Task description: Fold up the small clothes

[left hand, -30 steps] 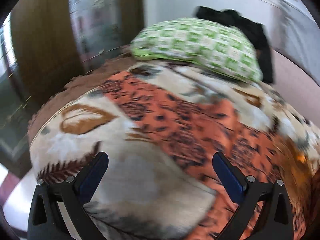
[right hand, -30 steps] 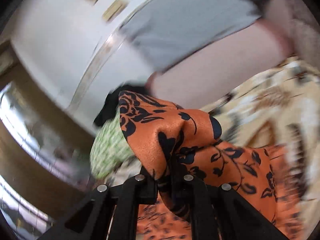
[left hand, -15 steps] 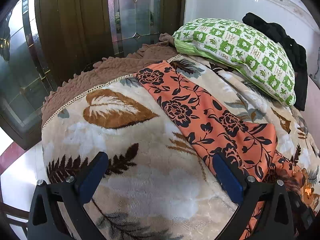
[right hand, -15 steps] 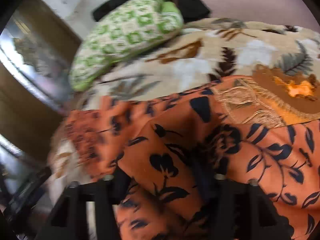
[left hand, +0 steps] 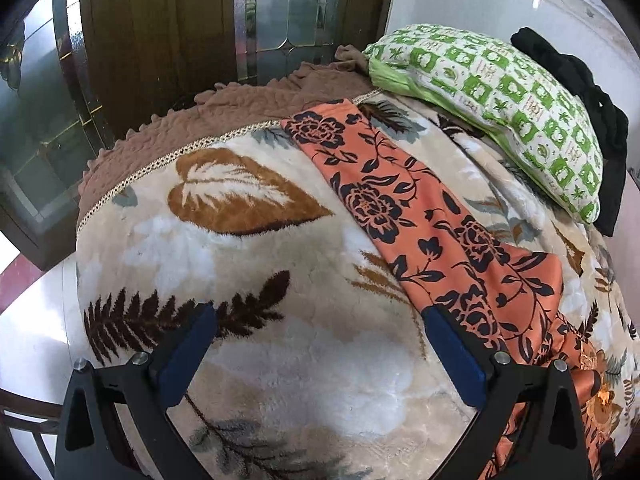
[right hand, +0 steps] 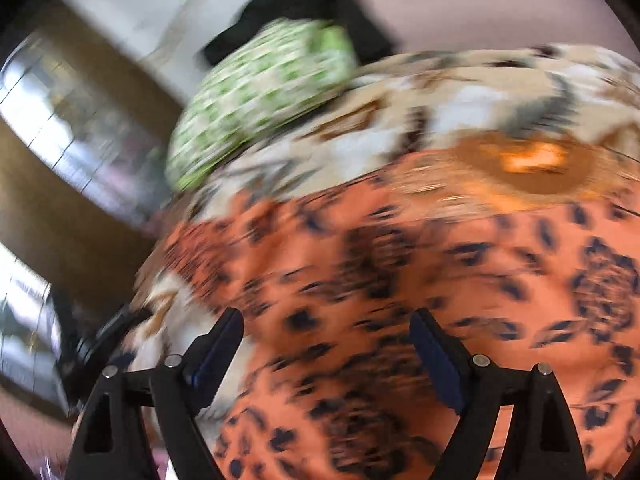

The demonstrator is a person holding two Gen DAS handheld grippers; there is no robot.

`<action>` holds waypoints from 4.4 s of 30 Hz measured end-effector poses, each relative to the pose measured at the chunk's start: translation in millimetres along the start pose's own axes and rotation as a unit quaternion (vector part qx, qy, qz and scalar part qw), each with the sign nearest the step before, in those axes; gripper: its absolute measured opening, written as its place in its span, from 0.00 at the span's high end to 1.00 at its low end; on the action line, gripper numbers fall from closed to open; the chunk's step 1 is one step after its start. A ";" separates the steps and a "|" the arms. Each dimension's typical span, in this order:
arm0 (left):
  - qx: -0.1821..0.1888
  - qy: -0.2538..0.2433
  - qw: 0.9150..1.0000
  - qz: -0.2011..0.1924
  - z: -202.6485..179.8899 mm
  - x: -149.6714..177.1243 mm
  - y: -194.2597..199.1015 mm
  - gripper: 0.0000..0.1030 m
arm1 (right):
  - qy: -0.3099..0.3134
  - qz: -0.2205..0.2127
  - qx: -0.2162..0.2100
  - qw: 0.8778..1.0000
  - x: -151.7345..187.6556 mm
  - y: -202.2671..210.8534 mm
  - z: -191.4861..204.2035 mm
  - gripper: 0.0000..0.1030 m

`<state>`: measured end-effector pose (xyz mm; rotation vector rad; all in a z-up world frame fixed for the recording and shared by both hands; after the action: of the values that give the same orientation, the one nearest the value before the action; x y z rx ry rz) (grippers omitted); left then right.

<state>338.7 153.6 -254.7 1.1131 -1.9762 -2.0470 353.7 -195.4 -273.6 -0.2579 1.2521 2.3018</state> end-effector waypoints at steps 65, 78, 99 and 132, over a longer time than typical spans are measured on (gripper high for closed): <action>0.043 0.128 0.989 0.065 50.7 -45.3 -59.4 0.00 | 0.087 0.089 0.101 0.987 -81.6 -126.3 37.2 0.84; 0.069 0.101 0.991 0.057 27.6 -68.0 -82.8 0.00 | 0.027 -0.111 -0.099 0.988 -85.4 -1.9 23.1 0.13; 0.139 0.072 0.987 0.023 8.4 -124.7 -118.1 0.83 | 0.107 0.056 0.017 0.993 -7.2 -64.9 52.9 0.38; 0.302 0.144 0.941 0.044 38.1 -124.1 -118.6 0.59 | 0.158 0.141 -0.018 0.977 20.8 -84.9 50.9 0.28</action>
<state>457.7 270.1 -311.4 1.2877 -2.4928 -1.1573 383.0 -108.1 -315.4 -0.5048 1.4833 2.6018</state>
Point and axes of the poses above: each gripper's, at about its wrist camera, not at the fingertips, and y roughly against the way its jaws point, z to its left, x to its underside, the point moved 1 cm from there along -y, roughly the way its jaws point, and after that the axes turned 8 degrees about z, right-handed, at the moved point
